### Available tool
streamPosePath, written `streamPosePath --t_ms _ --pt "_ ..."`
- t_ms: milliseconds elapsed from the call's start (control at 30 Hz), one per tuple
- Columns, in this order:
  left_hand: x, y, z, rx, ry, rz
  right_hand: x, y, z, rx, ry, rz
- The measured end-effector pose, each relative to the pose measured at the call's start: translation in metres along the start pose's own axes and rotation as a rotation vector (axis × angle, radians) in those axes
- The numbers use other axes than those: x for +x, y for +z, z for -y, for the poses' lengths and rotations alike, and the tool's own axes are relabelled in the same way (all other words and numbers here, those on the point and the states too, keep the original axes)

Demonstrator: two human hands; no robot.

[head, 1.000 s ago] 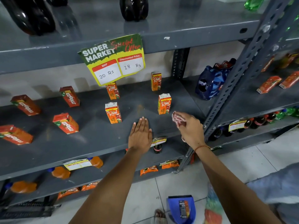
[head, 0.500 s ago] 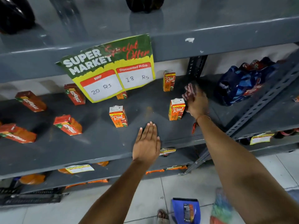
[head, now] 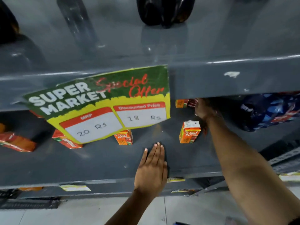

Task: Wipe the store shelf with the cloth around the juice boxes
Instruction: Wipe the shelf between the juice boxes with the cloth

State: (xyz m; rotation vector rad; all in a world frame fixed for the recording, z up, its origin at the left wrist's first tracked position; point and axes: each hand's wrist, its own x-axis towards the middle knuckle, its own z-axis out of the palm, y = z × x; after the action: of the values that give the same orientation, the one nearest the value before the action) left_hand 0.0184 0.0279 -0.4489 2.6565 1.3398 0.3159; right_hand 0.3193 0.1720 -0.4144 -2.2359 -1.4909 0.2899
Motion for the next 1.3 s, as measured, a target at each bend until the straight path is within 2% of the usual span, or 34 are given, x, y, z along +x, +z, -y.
streamPosePath --t_ms 167,333,533,600,1067,1300 --pt "-0.001 0.001 0.000 0.002 -0.001 0.007 0.009 0.010 -0.009 -0.077 0.028 0.000" --pt "-0.002 0.000 0.000 0.002 0.002 0.014 -0.013 0.009 -0.027 -0.119 -0.055 -0.001" --pt "-0.002 -0.001 -0.001 0.018 0.002 0.022 -0.064 0.008 -0.041 -0.165 0.024 -0.055" --pt "-0.002 -0.002 -0.001 0.021 0.000 0.018 -0.086 0.005 -0.038 -0.164 0.073 -0.048" --pt "-0.004 -0.009 0.002 0.031 0.034 0.052 -0.221 -0.006 -0.015 -0.188 0.037 -0.016" --pt "-0.007 -0.016 0.008 -0.029 0.065 0.102 -0.276 0.002 0.027 -0.170 -0.062 -0.037"
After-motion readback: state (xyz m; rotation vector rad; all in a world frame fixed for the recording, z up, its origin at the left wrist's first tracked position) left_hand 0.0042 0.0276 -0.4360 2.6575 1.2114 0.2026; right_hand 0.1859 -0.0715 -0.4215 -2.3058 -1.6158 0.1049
